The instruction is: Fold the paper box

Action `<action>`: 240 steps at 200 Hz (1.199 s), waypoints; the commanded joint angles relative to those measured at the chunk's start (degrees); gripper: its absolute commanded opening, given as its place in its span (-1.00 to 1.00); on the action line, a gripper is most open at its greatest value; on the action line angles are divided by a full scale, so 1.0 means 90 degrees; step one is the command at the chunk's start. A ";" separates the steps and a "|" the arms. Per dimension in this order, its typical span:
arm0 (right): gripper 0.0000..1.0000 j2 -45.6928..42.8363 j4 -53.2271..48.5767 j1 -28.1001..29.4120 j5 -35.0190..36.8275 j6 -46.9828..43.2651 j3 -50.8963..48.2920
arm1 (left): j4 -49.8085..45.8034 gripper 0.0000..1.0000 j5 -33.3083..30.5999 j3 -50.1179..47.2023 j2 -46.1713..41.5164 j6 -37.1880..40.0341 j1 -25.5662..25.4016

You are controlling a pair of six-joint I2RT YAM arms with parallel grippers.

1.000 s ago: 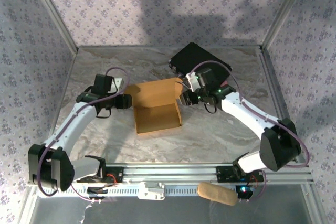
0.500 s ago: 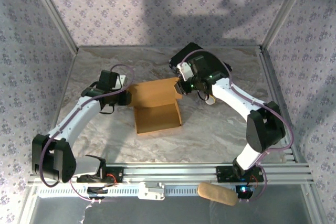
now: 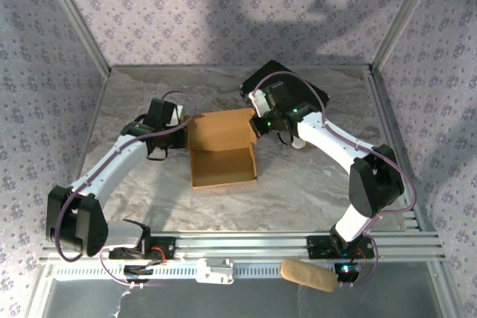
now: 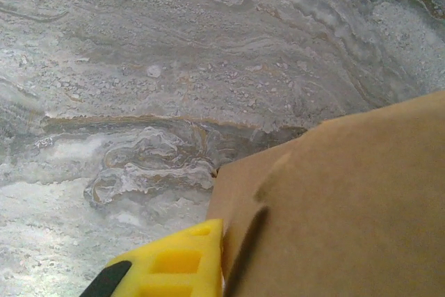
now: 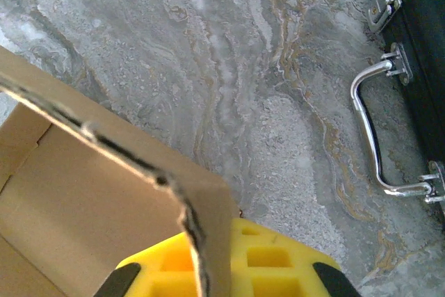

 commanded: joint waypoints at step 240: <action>-1.00 0.0216 0.0658 0.1535 0.3322 0.4769 0.0092 | 0.2347 -0.90 -0.0278 -0.1155 -0.0857 -0.2162 -0.0250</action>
